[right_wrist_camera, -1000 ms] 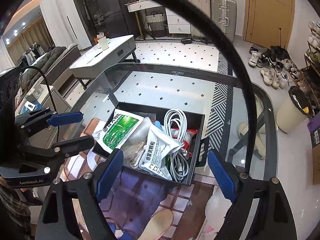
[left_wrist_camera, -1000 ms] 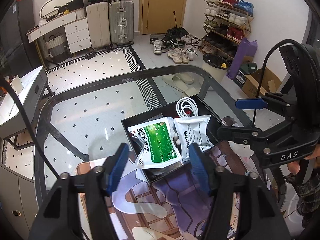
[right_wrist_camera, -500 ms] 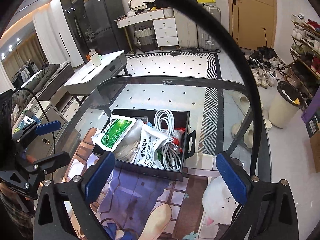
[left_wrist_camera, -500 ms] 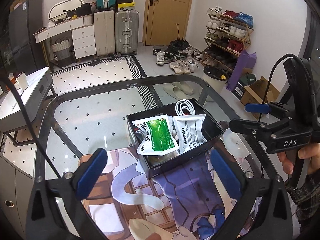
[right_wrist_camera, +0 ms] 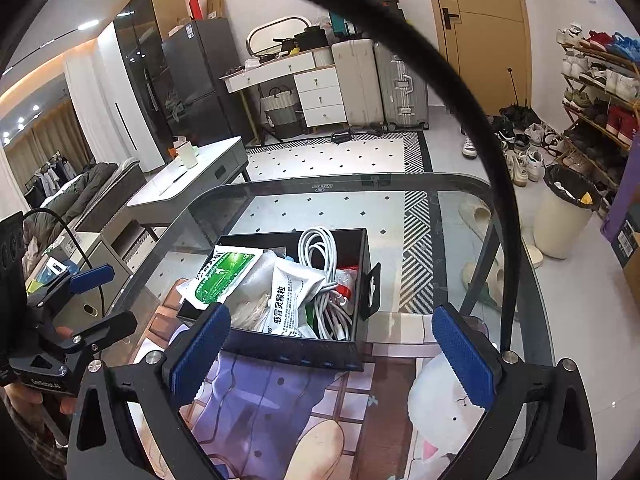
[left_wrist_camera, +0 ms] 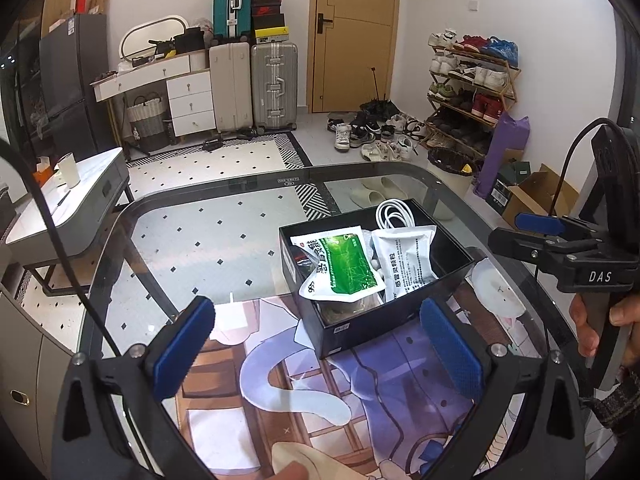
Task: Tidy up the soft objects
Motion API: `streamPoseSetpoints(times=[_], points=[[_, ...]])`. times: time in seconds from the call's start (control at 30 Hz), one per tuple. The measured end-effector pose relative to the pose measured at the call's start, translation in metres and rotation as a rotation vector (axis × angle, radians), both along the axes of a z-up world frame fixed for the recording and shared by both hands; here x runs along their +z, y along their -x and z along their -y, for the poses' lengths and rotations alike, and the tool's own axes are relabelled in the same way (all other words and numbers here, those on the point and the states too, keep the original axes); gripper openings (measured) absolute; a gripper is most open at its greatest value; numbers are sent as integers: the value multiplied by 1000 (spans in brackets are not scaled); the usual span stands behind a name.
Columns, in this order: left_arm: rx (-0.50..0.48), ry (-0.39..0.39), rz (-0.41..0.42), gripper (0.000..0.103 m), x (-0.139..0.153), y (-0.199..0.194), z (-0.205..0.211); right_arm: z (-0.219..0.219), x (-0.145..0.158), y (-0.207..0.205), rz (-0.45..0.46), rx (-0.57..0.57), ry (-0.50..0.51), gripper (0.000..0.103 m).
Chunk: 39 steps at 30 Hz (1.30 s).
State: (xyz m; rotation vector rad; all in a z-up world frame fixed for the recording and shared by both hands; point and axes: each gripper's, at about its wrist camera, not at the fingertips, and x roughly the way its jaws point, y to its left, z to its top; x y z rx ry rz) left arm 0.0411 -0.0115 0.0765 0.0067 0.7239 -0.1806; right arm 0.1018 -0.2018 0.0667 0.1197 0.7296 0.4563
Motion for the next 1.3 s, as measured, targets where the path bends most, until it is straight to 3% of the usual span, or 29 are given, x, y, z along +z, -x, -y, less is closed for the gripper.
streamPoseSetpoints(times=[0.67, 1.3], points=[[28, 30, 107, 103, -35, 7, 0, -4, -34, 15, 143, -18, -7, 102], [32, 36, 136, 103, -57, 13, 1, -8, -56, 22, 158, -24, -8, 102]])
